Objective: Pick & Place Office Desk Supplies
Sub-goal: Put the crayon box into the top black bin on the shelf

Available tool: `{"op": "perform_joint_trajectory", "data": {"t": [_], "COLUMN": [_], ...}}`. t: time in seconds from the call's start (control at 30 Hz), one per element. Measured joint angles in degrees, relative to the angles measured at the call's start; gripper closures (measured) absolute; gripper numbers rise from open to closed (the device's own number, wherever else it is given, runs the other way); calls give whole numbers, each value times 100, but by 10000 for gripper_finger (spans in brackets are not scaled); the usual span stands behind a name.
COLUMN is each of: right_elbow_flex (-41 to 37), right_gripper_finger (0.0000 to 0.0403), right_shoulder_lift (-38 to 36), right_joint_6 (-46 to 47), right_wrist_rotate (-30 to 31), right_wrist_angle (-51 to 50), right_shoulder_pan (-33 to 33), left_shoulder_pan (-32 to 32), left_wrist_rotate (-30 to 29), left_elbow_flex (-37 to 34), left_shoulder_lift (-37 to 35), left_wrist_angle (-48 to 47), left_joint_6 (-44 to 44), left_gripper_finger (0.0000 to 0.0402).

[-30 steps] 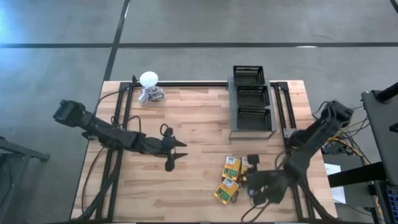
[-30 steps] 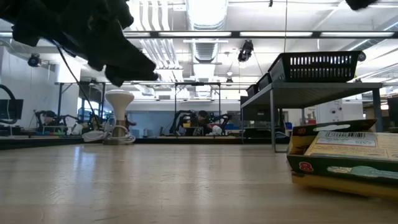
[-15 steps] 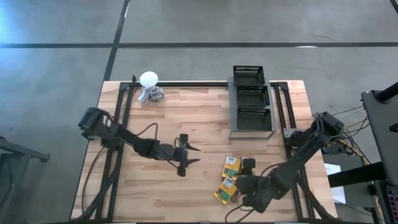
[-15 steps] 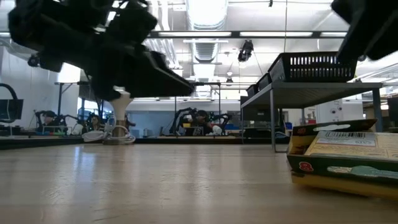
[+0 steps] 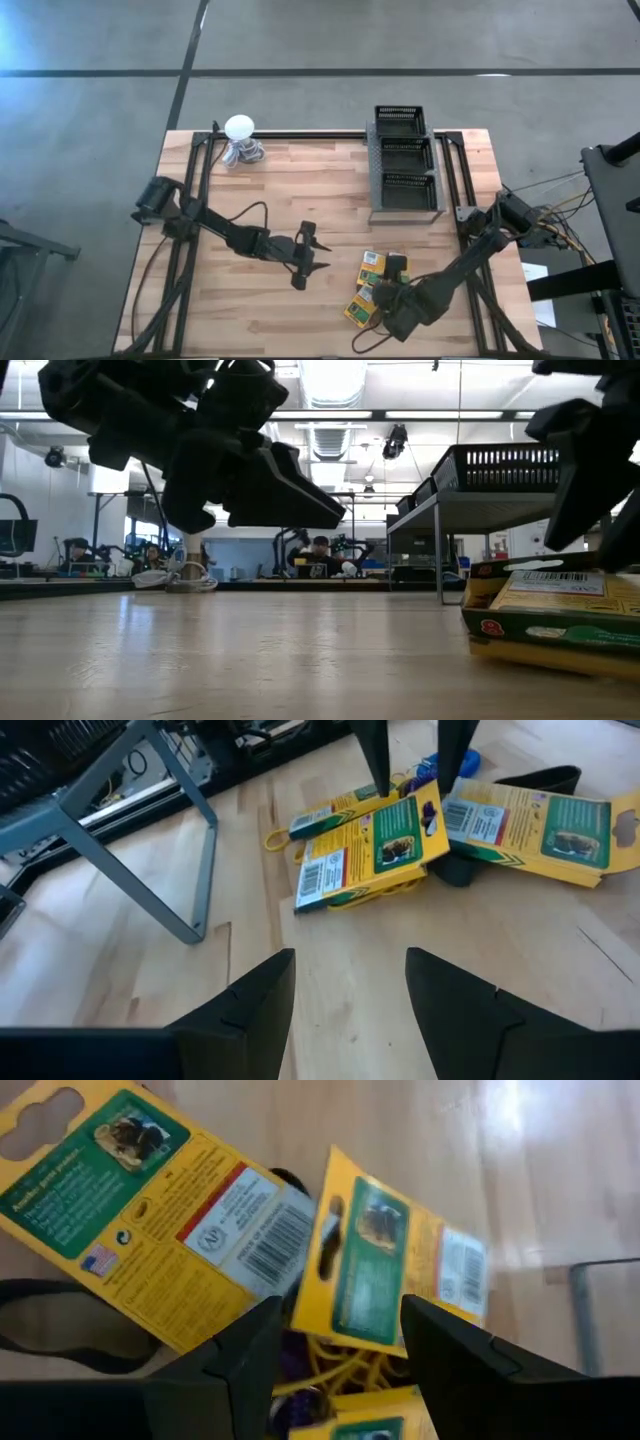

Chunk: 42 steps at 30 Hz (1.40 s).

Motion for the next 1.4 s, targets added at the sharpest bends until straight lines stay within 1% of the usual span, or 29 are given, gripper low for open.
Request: {"op": "perform_joint_trajectory", "data": {"t": [0.17, 0.3, 0.43, 0.6, 0.63, 0.73, 0.8, 0.9, 0.97, 1.03, 1.17, 1.33, 1.4], "right_elbow_flex": [-84, -89, -106, -111, -114, -119, -110, -58, -55, -55, -55, -55, -55], "right_gripper_finger": [203, 230, 282, 373, 383, 391, 394, 394, 395, 395, 395, 395, 395], "right_shoulder_lift": [-38, -27, 4, -37, -42, -46, -88, -247, -417, -567, -774, -833, -833], "right_joint_6": [13, -3, -17, -20, -39, -59, -59, 23, 107, 180, 120, 49, 109], "right_wrist_rotate": [6, 1, 6, 21, 21, 45, 174, 549, 665, 759, 840, 1164, 1312], "right_wrist_angle": [-19, -4, -12, -8, -9, -15, -19, 0, 11, 55, 327, 699, 716], "right_shoulder_pan": [-23, -83, -98, -117, -122, -162, -177, -203, -229, -247, -307, -442, -502], "left_shoulder_pan": [0, -1, -2, -2, -2, -2, -2, -2, -4, -2, 112, 173, 170], "left_wrist_rotate": [42, 44, 66, 87, 87, 159, 257, 414, 452, 454, 587, 1195, 1280], "left_elbow_flex": [0, 0, -2, -6, -7, 11, 11, 11, 11, 13, 15, 120, 231], "left_shoulder_lift": [0, 0, 0, 0, 0, 0, 0, 0, 0, 0, 62, 475, 632], "left_wrist_angle": [-15, -5, 9, 31, 44, 65, 101, 107, 107, 109, 316, 648, 681], "left_joint_6": [-134, -135, -135, -135, -135, -130, -27, 509, 865, 1014, 918, 722, 689], "left_gripper_finger": [206, 206, 206, 206, 206, 206, 206, 206, 205, 199, 174, 136, 127]}}
